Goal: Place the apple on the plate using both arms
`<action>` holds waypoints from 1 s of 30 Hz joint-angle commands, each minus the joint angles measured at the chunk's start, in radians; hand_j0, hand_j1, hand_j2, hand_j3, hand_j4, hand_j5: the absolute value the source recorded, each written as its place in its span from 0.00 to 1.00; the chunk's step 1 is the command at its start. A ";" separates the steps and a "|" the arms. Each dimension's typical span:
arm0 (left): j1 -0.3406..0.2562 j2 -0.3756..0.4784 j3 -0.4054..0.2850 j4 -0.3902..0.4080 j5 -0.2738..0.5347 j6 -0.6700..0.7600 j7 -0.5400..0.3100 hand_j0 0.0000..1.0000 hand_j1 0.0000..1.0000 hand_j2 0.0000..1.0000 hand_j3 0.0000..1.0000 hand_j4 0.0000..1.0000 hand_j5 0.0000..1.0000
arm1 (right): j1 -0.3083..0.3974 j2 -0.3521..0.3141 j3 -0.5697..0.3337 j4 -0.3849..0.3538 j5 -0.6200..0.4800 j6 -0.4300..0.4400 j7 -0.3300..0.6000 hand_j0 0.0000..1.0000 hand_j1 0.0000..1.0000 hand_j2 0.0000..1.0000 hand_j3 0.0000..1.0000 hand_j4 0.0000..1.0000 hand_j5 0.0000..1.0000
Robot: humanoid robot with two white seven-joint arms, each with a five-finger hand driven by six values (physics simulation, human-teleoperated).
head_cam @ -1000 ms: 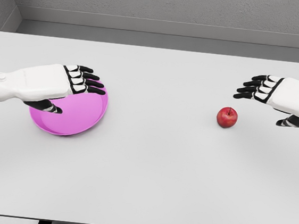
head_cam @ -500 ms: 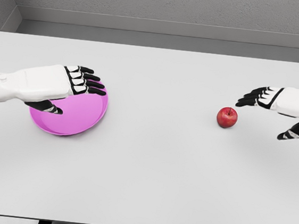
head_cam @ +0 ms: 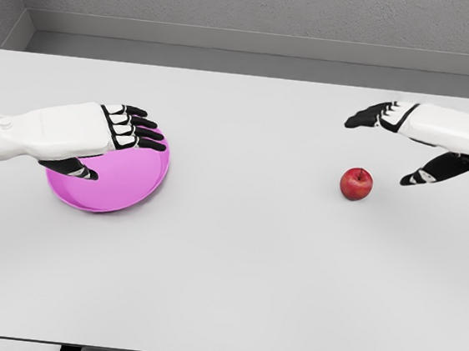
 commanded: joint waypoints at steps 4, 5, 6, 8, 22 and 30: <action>0.000 0.001 0.000 0.000 0.006 0.001 0.000 1.00 1.00 1.00 1.00 1.00 1.00 | 0.000 0.064 0.046 0.073 0.055 0.046 0.000 1.00 1.00 1.00 1.00 1.00 1.00; 0.000 0.001 0.000 0.000 0.006 0.001 0.000 1.00 1.00 1.00 1.00 1.00 1.00 | -0.002 0.064 0.055 0.079 0.055 0.053 0.000 1.00 1.00 1.00 1.00 1.00 1.00; 0.000 0.001 0.000 0.000 0.006 0.001 0.000 1.00 1.00 1.00 1.00 1.00 1.00 | -0.005 0.067 0.065 0.095 0.058 0.053 0.000 1.00 1.00 1.00 1.00 1.00 1.00; 0.000 -0.001 0.000 0.000 0.006 0.001 0.000 1.00 1.00 1.00 1.00 1.00 1.00 | -0.011 0.078 0.073 0.111 0.090 0.049 0.000 1.00 1.00 1.00 1.00 1.00 1.00; 0.000 -0.001 0.000 0.000 0.006 0.001 0.000 1.00 1.00 1.00 1.00 1.00 1.00 | -0.037 0.165 0.158 0.250 0.138 0.042 0.000 1.00 1.00 1.00 1.00 1.00 1.00; -0.002 -0.001 0.000 0.000 0.006 0.001 -0.015 1.00 1.00 1.00 1.00 1.00 1.00 | -0.055 0.213 0.165 0.342 0.165 0.042 0.000 1.00 1.00 1.00 1.00 1.00 1.00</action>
